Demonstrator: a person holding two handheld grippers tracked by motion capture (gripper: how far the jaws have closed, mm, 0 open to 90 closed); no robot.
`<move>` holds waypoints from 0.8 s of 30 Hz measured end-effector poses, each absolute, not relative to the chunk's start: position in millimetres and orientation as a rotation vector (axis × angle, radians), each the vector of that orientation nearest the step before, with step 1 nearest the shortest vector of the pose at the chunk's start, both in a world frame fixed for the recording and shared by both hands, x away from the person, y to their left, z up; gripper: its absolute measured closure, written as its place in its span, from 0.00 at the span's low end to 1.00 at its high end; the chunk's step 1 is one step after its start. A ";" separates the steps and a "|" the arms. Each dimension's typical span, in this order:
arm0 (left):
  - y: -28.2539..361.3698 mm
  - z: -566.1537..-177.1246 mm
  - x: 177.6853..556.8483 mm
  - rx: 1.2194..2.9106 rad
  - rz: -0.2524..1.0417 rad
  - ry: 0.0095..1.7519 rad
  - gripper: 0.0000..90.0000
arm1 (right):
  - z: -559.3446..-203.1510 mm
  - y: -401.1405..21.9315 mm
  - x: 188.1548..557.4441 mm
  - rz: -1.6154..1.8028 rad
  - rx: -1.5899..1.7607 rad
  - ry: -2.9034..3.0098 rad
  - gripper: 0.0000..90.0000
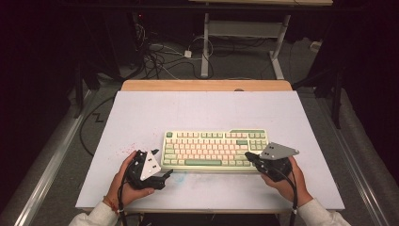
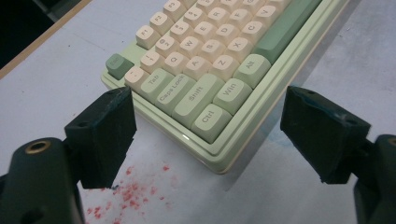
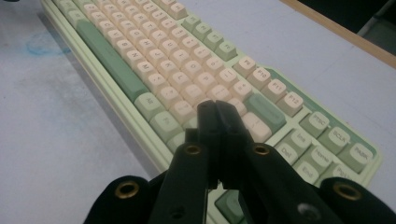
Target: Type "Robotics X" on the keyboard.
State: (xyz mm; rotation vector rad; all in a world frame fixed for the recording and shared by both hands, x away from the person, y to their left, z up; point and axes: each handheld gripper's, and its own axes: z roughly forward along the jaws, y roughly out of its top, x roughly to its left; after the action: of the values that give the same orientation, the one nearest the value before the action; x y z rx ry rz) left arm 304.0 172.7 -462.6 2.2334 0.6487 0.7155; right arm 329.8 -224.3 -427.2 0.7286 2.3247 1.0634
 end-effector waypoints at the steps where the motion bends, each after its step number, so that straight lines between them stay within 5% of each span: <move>1: 172.4 -462.8 304.0 2.234 0.712 0.648 0.19 | -427.2 -221.7 332.9 1.063 0.728 2.331 1.00; 24: 172.6 -466.1 304.6 2.258 0.692 0.649 0.19 | -439.0 -139.7 384.5 0.985 0.663 2.443 1.00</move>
State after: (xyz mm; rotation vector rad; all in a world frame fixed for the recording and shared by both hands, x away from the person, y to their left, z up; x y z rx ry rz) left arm 304.6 172.6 -466.1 2.2576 0.6487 0.6919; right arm 384.5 -139.7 -439.0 0.6628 2.4432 0.9846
